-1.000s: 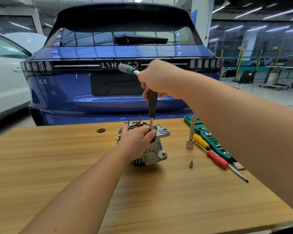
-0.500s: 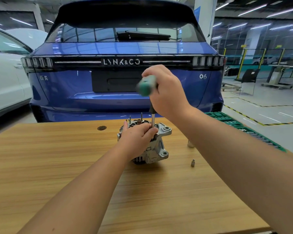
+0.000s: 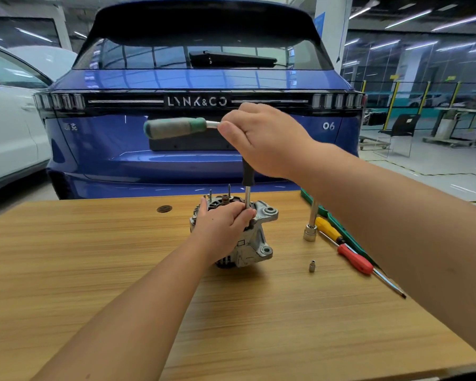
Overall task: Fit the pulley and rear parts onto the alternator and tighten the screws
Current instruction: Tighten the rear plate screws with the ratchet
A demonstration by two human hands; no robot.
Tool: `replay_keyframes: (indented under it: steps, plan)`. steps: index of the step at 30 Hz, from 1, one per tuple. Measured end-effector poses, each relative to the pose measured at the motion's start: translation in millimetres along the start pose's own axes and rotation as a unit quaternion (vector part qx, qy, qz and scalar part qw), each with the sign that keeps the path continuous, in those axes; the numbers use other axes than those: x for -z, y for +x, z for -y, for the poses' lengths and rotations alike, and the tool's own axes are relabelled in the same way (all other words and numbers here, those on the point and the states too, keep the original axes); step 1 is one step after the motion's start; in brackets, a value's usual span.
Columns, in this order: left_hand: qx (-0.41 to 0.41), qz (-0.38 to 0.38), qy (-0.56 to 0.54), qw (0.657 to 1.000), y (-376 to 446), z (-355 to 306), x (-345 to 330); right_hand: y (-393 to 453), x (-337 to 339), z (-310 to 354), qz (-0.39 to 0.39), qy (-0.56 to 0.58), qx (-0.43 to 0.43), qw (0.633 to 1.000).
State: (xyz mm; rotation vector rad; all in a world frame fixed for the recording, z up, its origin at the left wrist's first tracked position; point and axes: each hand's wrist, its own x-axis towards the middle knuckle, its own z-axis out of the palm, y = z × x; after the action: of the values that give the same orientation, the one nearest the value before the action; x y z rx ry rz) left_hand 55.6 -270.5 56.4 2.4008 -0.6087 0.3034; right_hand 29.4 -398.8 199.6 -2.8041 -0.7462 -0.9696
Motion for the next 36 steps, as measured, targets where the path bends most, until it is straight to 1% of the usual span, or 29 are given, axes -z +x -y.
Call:
replay_keyframes:
  steps: [1, 3, 4, 5, 6, 7, 8, 9, 11, 13, 14, 15, 16, 17, 18, 20, 21, 22, 23, 24, 25, 28, 33, 36]
  plan:
    - [-0.002, 0.000, 0.006, 1.000, -0.4, 0.4, -0.2, 5.5, 4.9, 0.8, 0.008, -0.020, -0.012, 1.000]
    - [-0.006, -0.002, 0.015, 1.000, -1.3, 1.4, -0.7, 17.4, 15.1, 1.9, 0.050, -0.048, -0.065, 0.995]
    - [-0.008, -0.003, 0.019, 1.000, -1.8, 2.0, -0.8, 21.6, 20.2, 3.3, 0.077, -0.025, -0.103, 0.991]
    - [-0.009, -0.004, 0.021, 1.000, -2.0, 2.3, -0.8, 24.4, 24.1, 4.7, 0.097, 0.044, -0.152, 0.983]
    - [-0.009, -0.003, 0.022, 1.000, -2.0, 2.8, -0.9, 25.5, 25.9, 6.1, 0.106, 0.163, -0.216, 0.957]
    - [-0.010, -0.002, 0.022, 1.000, -1.7, 2.8, -1.4, 24.2, 26.9, 9.4, 0.108, 0.304, -0.289, 0.901]
    - [-0.010, -0.001, 0.022, 1.000, -1.9, 3.2, -1.7, 20.8, 25.8, 13.1, 0.095, 0.433, -0.347, 0.826]
    - [-0.010, -0.002, 0.021, 1.000, -1.9, 2.8, -2.2, 17.2, 22.9, 14.8, 0.075, 0.525, -0.378, 0.759]
    - [-0.008, -0.007, 0.023, 1.000, -2.7, 1.6, -2.1, 11.9, 8.7, 13.8, 0.018, 0.652, -0.397, 0.646]
    - [-0.003, -0.014, 0.027, 1.000, -3.3, 1.1, -1.6, 6.3, -4.9, 12.4, -0.056, 0.754, -0.394, 0.523]
    - [-0.001, -0.015, 0.026, 1.000, -3.6, 1.0, -1.6, 3.8, -11.7, 11.3, -0.090, 0.788, -0.382, 0.474]
    - [-0.002, -0.016, 0.021, 1.000, -3.9, 1.3, -1.7, 1.2, -17.6, 11.9, -0.114, 0.808, -0.365, 0.448]
    - [-0.003, -0.013, 0.012, 1.000, -4.2, 1.9, -1.9, -0.8, -22.7, 12.8, -0.134, 0.808, -0.345, 0.459]
    - [-0.004, -0.010, -0.001, 1.000, -4.4, 2.5, -2.1, -2.2, -27.5, 14.6, -0.156, 0.777, -0.325, 0.516]
    - [-0.003, -0.009, -0.013, 1.000, -4.7, 3.0, -2.1, -3.0, -31.2, 15.7, -0.183, 0.715, -0.298, 0.605]
    - [-0.002, -0.012, -0.023, 1.000, -4.6, 3.4, -2.1, -6.5, -34.5, 16.0, -0.230, 0.532, -0.206, 0.788]
    - [-0.003, -0.014, -0.019, 1.000, -4.6, 3.1, -1.8, -8.0, -35.7, 13.2, -0.241, 0.420, -0.147, 0.863]
    - [-0.004, -0.016, -0.013, 1.000, -4.6, 2.7, -1.4, -9.0, -36.7, 9.7, -0.240, 0.312, -0.094, 0.914]
    - [-0.004, -0.015, -0.008, 1.000, -5.3, 1.8, -0.9, -9.8, -37.1, 6.6, -0.231, 0.228, -0.060, 0.944]
    - [-0.003, -0.013, -0.006, 1.000, -5.9, 0.5, -0.5, -9.9, -36.4, 4.6, -0.215, 0.180, -0.047, 0.959]
    - [-0.001, -0.011, -0.006, 1.000, -6.6, -0.8, -0.2, -9.4, -34.2, 3.8, -0.200, 0.160, -0.045, 0.966]
    - [0.001, -0.011, -0.010, 1.000, -8.5, -4.3, 0.3, -8.7, -30.3, 4.4, -0.152, 0.140, -0.036, 0.978]
    - [0.008, -0.012, -0.020, 1.000, -8.9, -5.1, 0.7, -11.5, -21.9, -1.2, -0.066, 0.126, 0.003, 0.990]
    - [0.005, -0.015, -0.014, 1.000, -9.5, -5.2, -0.1, -8.1, -15.5, -2.2, -0.038, 0.112, 0.012, 0.993]
